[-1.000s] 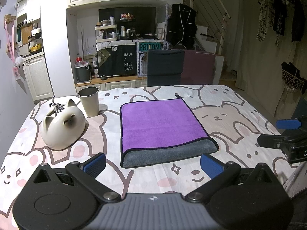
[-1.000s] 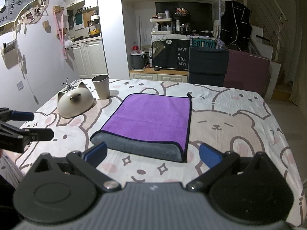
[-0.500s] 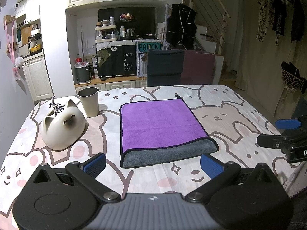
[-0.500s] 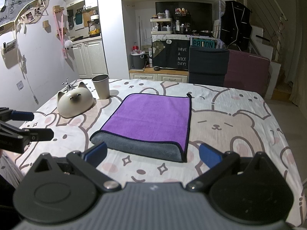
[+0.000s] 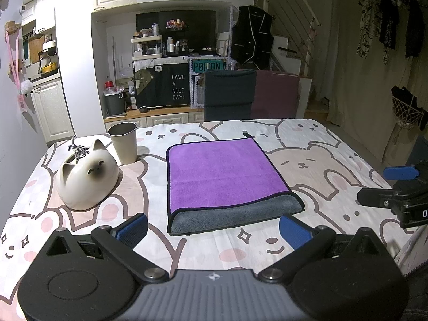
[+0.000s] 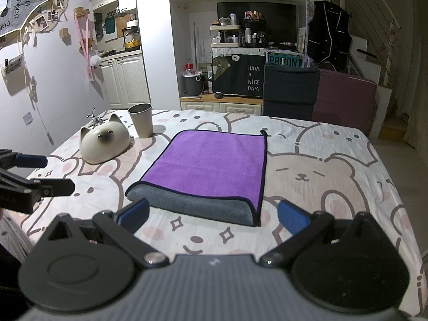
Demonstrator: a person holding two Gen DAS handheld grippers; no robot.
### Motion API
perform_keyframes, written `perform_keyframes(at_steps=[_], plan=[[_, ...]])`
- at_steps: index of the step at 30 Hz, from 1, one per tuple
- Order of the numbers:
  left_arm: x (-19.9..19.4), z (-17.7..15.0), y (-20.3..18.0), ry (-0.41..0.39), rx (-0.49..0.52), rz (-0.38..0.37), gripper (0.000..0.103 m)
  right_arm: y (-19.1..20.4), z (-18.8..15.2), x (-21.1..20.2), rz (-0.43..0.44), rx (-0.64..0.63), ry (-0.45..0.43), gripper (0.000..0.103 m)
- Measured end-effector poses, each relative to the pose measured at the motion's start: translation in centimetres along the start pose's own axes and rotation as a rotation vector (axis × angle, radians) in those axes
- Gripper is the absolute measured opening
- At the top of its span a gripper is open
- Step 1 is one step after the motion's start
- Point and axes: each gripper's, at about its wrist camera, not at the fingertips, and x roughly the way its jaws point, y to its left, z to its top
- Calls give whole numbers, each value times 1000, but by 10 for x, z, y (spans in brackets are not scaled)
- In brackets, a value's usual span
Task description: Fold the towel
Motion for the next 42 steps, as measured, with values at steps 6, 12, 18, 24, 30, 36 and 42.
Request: perform_keyframes(at_steps=[6, 12, 18, 24, 30, 36, 42], plan=[[8, 5, -8, 16, -6, 7, 103, -3, -3, 0, 11, 8, 7, 103], [22, 3, -1, 30, -12, 8, 103, -4, 1, 9, 36, 7, 14, 103], [37, 2, 3, 51, -8, 14, 103, -10, 2, 24, 42, 17, 34, 103], [59, 4, 6, 75, -3, 28, 103, -10, 3, 40, 27, 0, 48, 103], [78, 7, 9, 99, -17, 39, 103, -12, 8, 54, 3, -1, 59, 103], [97, 12, 10, 105, 3, 55, 103, -16, 13, 67, -22, -15, 64, 103], [121, 9, 23, 133, -10, 28, 103, -23, 19, 81, -20, -33, 66, 103]])
